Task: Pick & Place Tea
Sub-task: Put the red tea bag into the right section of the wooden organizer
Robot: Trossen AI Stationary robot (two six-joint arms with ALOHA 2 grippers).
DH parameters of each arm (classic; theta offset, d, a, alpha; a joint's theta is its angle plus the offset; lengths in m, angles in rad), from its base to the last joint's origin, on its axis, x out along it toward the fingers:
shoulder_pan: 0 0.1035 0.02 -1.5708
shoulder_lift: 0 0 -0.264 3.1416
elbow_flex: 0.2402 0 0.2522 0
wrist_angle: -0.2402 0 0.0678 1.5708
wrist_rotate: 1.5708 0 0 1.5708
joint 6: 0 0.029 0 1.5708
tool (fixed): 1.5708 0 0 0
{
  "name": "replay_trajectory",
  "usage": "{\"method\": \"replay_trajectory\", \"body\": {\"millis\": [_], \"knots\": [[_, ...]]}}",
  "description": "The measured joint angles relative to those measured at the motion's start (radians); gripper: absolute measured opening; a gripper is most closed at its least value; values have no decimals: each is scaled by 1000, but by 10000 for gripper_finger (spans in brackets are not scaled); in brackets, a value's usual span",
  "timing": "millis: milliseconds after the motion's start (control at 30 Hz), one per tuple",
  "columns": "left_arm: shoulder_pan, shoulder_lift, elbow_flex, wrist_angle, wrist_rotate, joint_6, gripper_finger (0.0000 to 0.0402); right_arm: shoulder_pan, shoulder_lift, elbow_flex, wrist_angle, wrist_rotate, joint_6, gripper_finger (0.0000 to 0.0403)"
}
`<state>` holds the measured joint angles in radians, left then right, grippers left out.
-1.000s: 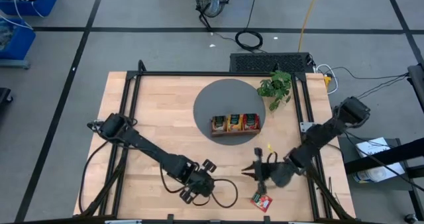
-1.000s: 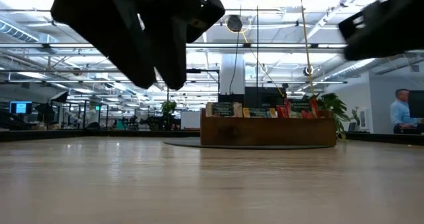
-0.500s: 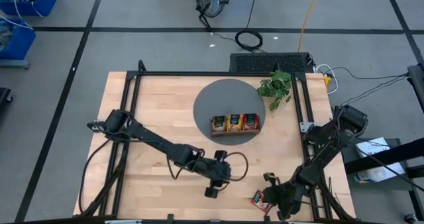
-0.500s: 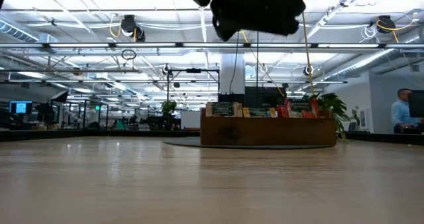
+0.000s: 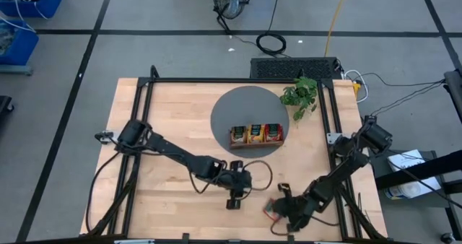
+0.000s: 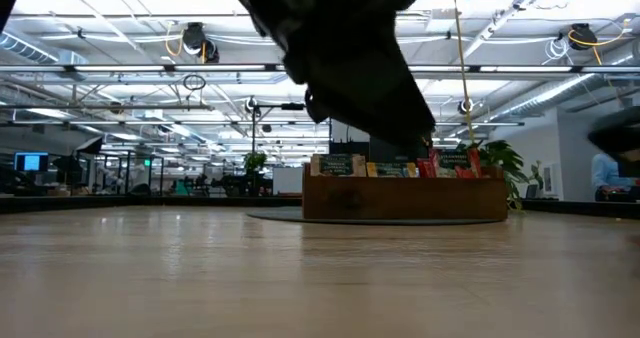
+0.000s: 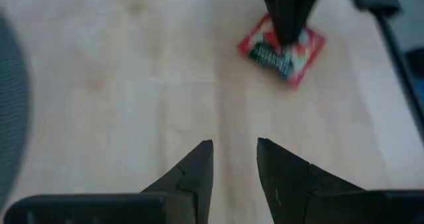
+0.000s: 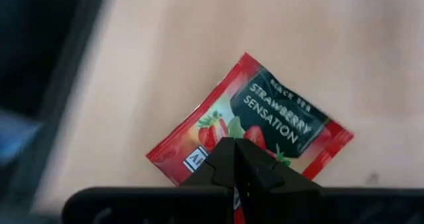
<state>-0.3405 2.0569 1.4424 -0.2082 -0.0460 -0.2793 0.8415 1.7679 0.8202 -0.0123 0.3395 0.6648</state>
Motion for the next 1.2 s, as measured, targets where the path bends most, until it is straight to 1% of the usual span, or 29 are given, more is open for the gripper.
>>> {"method": "replay_trajectory", "body": {"millis": [67, 167, 200, 300, 400, 533, 633, 767, 900, 1000, 1200], "knots": [[11, 3, 1, -18, -4, -31, 120, -27, -2, -8, 0, 33, -14, 0], [16, 8, -1, -24, -9, -33, 120, -61, 0, -29, 7, 34, -21, 0], [15, 8, -1, -18, -25, -29, 120, -70, 1, -41, 24, 32, -22, 0], [15, 6, -1, -3, -94, -47, 120, -83, 14, -86, 135, 48, -38, 0], [19, 7, -1, 13, -109, -45, 120, -81, 26, -107, 229, 97, -85, 0], [20, 20, -1, 39, -42, -40, 120, -81, 29, -109, 323, 127, -167, 0], [20, 39, 0, 96, 6, -22, 120, -77, 25, -109, 369, 129, -239, 0], [21, 56, 2, 157, 46, -11, 120, -75, 6, -93, 377, 157, -294, 0], [26, 67, -1, 128, 46, -24, 120, -72, -10, -74, 372, 148, -304, 0], [30, 70, -1, 125, 46, -46, 120, -59, -10, -66, 346, 105, -263, 0], [28, 70, -1, 133, 21, -69, 120, -10, -11, -42, 236, 103, -130, 0]]}}
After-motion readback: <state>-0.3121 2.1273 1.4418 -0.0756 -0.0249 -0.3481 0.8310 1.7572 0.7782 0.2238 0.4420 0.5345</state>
